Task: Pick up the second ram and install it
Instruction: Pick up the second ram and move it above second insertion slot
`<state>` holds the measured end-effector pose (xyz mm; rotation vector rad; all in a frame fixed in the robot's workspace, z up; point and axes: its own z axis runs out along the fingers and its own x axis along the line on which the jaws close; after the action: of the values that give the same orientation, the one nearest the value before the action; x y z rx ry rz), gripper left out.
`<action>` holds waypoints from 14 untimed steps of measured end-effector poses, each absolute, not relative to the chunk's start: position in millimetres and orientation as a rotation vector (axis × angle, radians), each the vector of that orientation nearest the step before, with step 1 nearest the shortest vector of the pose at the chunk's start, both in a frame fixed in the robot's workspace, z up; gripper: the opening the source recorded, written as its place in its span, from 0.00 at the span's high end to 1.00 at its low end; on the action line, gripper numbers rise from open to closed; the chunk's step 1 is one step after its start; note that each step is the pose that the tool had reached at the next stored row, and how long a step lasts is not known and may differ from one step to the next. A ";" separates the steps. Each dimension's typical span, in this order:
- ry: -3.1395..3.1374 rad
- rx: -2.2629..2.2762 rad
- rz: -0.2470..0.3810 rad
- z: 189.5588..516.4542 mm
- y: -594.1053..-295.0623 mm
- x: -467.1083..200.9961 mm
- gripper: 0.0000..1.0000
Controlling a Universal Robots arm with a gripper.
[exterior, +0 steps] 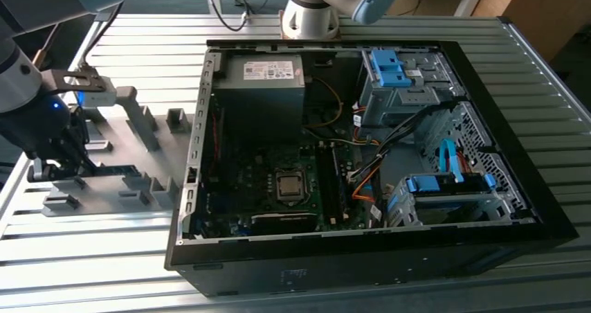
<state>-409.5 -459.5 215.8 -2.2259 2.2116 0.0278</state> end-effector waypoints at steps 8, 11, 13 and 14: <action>2.212 -2.226 0.028 217.6 -459.5 -409.5 0.86; 2.212 -2.226 0.028 218.1 -459.5 -409.5 0.86; 2.212 -2.226 0.028 218.5 -459.5 -409.5 0.86; 2.212 -2.226 0.028 218.7 -459.5 -409.5 0.86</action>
<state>-409.5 -459.5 218.7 -2.2261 2.2118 0.0278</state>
